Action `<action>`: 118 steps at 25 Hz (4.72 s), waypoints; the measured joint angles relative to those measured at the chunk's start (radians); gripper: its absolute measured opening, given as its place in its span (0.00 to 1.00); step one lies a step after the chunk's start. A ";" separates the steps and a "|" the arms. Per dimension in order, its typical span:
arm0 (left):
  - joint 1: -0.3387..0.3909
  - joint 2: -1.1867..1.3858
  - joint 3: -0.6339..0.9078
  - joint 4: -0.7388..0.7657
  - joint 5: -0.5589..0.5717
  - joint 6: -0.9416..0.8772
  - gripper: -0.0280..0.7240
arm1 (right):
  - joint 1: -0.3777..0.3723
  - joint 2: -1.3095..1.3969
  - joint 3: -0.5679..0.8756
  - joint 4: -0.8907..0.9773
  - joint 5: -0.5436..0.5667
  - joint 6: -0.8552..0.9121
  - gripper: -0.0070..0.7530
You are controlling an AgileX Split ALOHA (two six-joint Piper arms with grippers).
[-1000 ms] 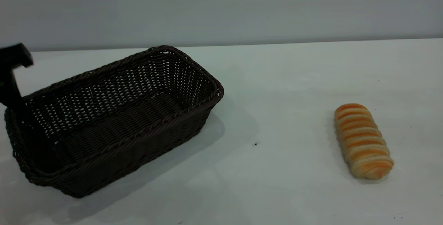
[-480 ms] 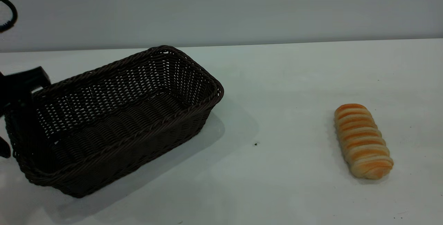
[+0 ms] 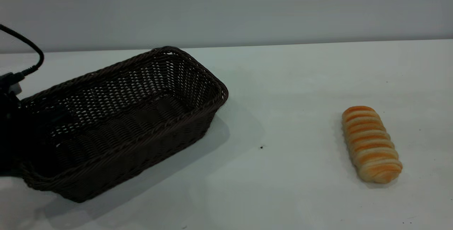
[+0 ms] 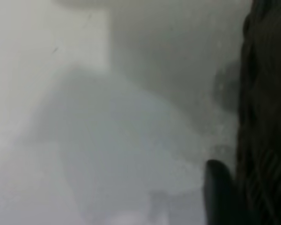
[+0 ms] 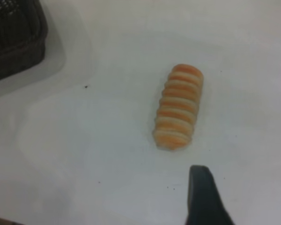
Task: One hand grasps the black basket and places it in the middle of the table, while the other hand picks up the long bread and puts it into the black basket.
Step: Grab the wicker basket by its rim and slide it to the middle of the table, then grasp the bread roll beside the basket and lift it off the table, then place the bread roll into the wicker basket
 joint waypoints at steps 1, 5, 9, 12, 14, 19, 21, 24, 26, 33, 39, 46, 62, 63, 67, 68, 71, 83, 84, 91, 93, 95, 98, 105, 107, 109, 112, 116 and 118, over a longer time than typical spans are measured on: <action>0.000 0.000 -0.001 -0.007 -0.011 -0.005 0.31 | 0.000 0.000 0.000 -0.002 0.000 0.000 0.57; 0.000 0.000 -0.003 -0.027 -0.006 -0.004 0.31 | 0.000 0.000 0.003 -0.015 -0.002 0.000 0.57; -0.012 -0.031 -0.019 -0.036 0.015 0.026 0.31 | 0.000 0.000 0.003 -0.025 -0.002 -0.001 0.57; -0.038 -0.042 -0.111 -0.041 0.082 0.153 0.31 | 0.000 0.000 0.003 -0.037 -0.002 -0.002 0.57; -0.056 -0.037 -0.190 -0.041 0.147 0.245 0.31 | 0.000 0.000 0.003 -0.042 -0.002 -0.002 0.57; -0.103 0.022 -0.395 -0.025 0.305 0.444 0.31 | 0.000 0.000 0.003 -0.043 -0.002 -0.002 0.57; -0.120 0.067 -0.458 -0.024 0.336 0.481 0.31 | 0.000 0.000 0.003 -0.043 -0.002 -0.002 0.57; -0.144 0.139 -0.527 -0.026 0.368 0.491 0.31 | 0.000 0.000 0.003 -0.043 -0.002 -0.002 0.57; -0.164 0.182 -0.553 -0.026 0.375 0.491 0.30 | 0.000 0.000 0.003 -0.043 -0.002 -0.002 0.57; -0.184 0.220 -0.568 -0.034 0.386 0.398 0.30 | 0.000 0.000 0.003 -0.043 -0.002 -0.002 0.57; -0.184 0.220 -0.569 -0.026 0.407 0.378 0.44 | 0.000 0.000 0.003 -0.043 -0.002 -0.002 0.57; -0.183 0.133 -0.569 0.054 0.453 0.354 0.81 | 0.000 0.005 0.003 -0.041 -0.002 -0.002 0.57; -0.183 -0.373 -0.569 0.139 0.576 0.318 0.79 | 0.003 0.768 -0.139 0.445 -0.233 -0.412 0.57; -0.183 -0.392 -0.569 0.139 0.586 0.318 0.79 | 0.011 0.829 -0.152 0.476 -0.273 -0.443 0.57; -0.183 -0.444 -0.569 0.151 0.602 0.319 0.79 | 0.069 1.051 -0.190 0.567 -0.424 -0.574 0.57; -0.183 -0.452 -0.569 0.156 0.607 0.319 0.79 | 0.087 1.105 -0.196 0.588 -0.461 -0.605 0.57; -0.183 -0.463 -0.568 0.162 0.626 0.319 0.79 | 0.134 1.243 -0.203 0.640 -0.573 -0.679 0.57; -0.183 -0.468 -0.567 0.165 0.677 0.320 0.79 | 0.168 1.435 -0.216 0.714 -0.720 -0.756 0.08; -0.183 -0.468 -0.567 0.165 0.677 0.321 0.79 | 0.168 1.414 -0.215 0.714 -0.714 -0.754 0.07; -0.183 -0.468 -0.567 0.166 0.677 0.322 0.79 | 0.177 1.174 -0.294 0.730 -0.540 -0.746 0.06; -0.183 -0.468 -0.567 0.166 0.677 0.322 0.79 | 0.208 1.155 -0.342 0.755 -0.479 -0.746 0.06; -0.183 -0.468 -0.567 0.166 0.677 0.322 0.79 | 0.262 1.162 -0.389 0.779 -0.447 -0.745 0.06; -0.183 -0.468 -0.567 0.166 0.677 0.322 0.79 | 0.363 1.202 -0.445 0.816 -0.444 -0.745 0.07; -0.183 -0.468 -0.567 0.172 0.679 0.322 0.79 | 0.469 1.315 -0.534 0.887 -0.487 -0.751 0.32; -0.183 -0.468 -0.567 0.172 0.690 0.322 0.79 | 0.468 1.314 -0.536 0.886 -0.483 -0.752 0.42; -0.183 -0.468 -0.567 0.184 0.710 0.322 0.79 | 0.467 1.301 -0.538 0.856 -0.465 -0.753 0.50; -0.183 -0.468 -0.567 0.233 0.760 0.322 0.79 | 0.453 1.254 -0.538 0.742 -0.404 -0.674 0.55; -0.183 -0.487 -0.566 0.328 0.861 0.321 0.79 | 0.388 1.148 -0.538 0.429 -0.299 -0.360 0.55; -0.183 -0.518 -0.566 0.368 0.908 0.318 0.79 | 0.353 1.088 -0.538 0.203 -0.222 -0.172 0.53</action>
